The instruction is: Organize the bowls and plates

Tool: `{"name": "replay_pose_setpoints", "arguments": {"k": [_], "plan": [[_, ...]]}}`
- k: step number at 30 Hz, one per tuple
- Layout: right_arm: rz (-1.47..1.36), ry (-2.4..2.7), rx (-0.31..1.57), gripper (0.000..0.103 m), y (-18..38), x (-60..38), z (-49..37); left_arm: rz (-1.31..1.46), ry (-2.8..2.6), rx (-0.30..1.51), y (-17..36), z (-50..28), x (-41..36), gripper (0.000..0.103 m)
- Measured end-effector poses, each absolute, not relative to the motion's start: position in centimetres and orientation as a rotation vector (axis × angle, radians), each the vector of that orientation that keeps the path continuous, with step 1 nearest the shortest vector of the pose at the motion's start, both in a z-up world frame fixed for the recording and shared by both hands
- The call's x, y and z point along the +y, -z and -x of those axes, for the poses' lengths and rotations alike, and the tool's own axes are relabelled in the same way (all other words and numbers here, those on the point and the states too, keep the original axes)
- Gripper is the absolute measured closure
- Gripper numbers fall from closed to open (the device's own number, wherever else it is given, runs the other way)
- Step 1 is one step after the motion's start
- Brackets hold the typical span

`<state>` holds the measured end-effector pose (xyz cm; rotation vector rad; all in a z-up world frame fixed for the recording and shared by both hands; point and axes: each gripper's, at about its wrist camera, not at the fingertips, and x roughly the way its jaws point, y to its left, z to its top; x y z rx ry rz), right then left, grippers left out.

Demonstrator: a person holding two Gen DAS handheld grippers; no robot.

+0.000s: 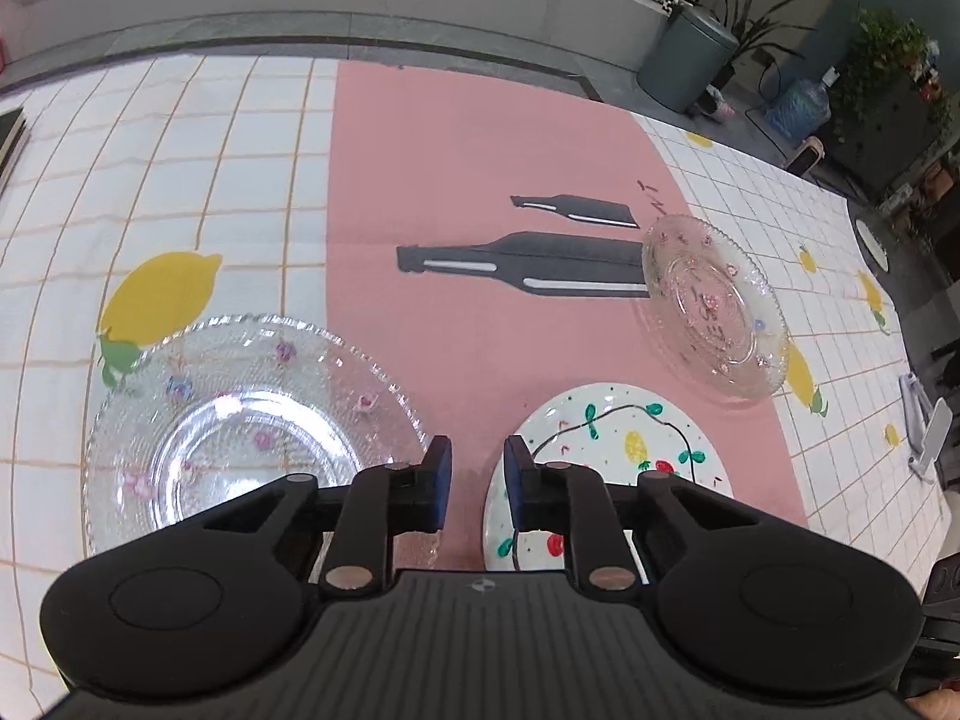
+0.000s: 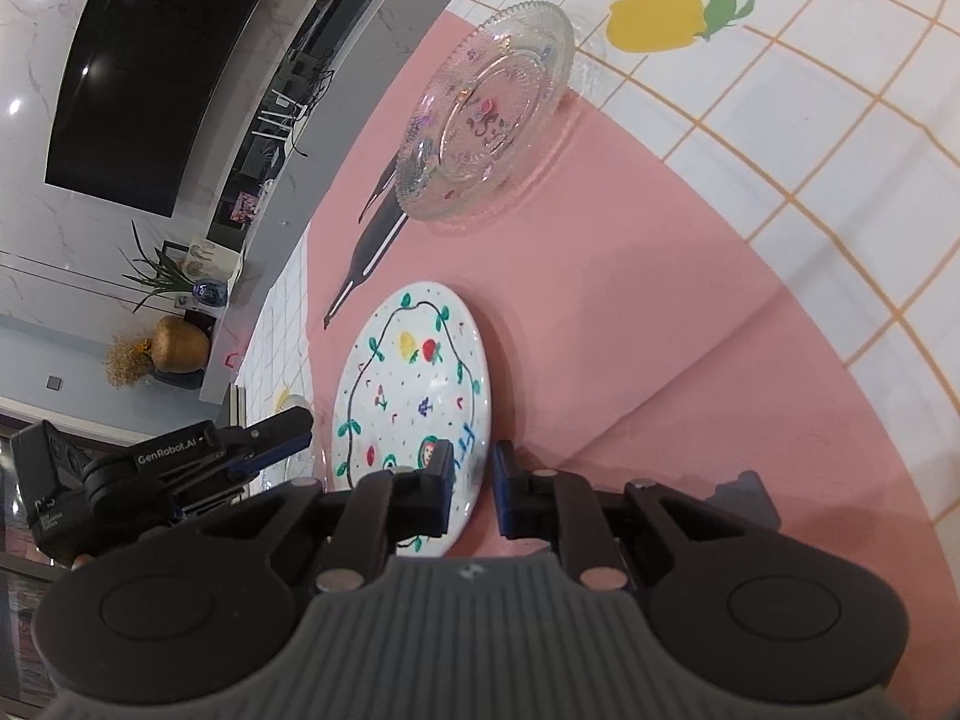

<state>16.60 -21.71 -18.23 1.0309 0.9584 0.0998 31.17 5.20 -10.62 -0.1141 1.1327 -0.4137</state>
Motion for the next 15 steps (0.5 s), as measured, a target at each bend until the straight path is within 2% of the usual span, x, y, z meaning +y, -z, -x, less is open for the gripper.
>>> {"name": "replay_pose_setpoints", "arguments": {"k": [15], "plan": [[-1.119,-0.124,0.965,0.097,19.4,-22.4,-17.0,0.145,0.557,1.276,13.0,-34.5,4.3,0.078]]}}
